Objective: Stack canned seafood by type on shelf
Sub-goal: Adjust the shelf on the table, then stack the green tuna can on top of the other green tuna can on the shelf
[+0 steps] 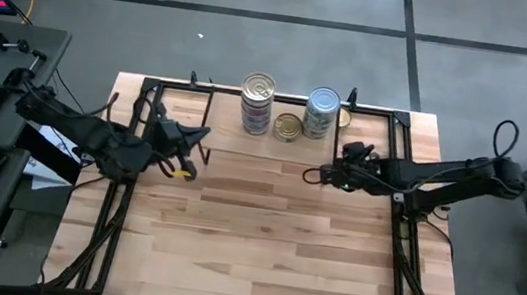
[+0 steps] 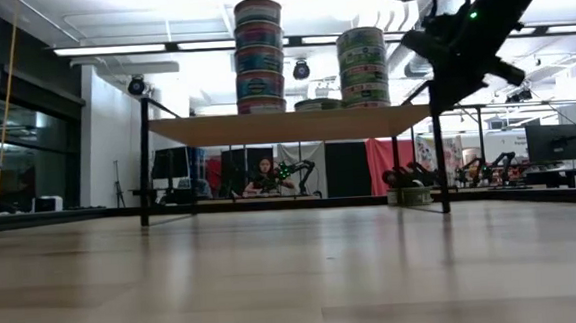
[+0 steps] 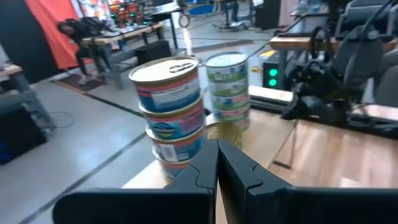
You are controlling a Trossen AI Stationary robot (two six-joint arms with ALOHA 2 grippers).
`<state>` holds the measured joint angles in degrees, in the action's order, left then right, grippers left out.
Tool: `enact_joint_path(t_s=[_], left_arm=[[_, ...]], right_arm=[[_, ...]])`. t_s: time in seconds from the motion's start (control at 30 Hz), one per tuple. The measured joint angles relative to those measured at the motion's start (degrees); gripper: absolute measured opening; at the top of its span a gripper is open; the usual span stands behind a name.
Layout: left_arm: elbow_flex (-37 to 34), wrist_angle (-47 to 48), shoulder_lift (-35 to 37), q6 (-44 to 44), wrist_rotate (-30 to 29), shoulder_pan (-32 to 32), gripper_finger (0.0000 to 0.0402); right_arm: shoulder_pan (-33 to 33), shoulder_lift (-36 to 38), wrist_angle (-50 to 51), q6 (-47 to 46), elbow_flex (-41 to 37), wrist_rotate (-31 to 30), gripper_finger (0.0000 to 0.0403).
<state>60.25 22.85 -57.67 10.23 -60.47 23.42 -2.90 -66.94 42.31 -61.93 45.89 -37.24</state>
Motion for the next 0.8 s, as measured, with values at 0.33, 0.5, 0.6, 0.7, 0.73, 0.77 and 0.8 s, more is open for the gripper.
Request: enact_joint_path(t_s=[0.33, 0.5, 0.6, 0.7, 0.73, 0.77, 0.8], left_arm=[[0.0, 5.7, 1.65, 0.09, -3.76, 0.0, 0.0], [0.0, 5.82, 3.42, 1.16, -2.86, -0.08, 0.0], [0.0, 6.66, 4.94, 3.74, -1.33, -1.15, 0.0], [0.0, 9.15, 5.66, 6.38, 0.29, -2.74, 0.0], [0.0, 10.2, 5.66, 7.17, 1.02, -3.39, 0.0], [0.0, 11.36, 5.66, 7.7, 1.83, -4.14, 0.0], [-0.01, 12.78, 5.65, 8.31, 2.87, -4.97, 0.0]], right_arm=[[4.34, -3.91, -7.35, 9.42, 0.0, 3.68, 0.0], [6.48, -1.67, 1.02, 8.72, 0.0, 3.64, 0.0], [9.17, -0.15, 3.85, 6.81, 0.0, 3.59, 0.0], [13.09, 0.66, 3.07, 7.44, 0.0, 3.37, 0.0], [14.72, 0.66, 2.29, 8.44, 0.0, 3.27, 0.0], [16.67, 0.66, 1.51, 9.73, 0.0, 3.31, 0.0], [18.75, 0.59, 0.57, 10.84, 0.0, 3.55, 0.0]])
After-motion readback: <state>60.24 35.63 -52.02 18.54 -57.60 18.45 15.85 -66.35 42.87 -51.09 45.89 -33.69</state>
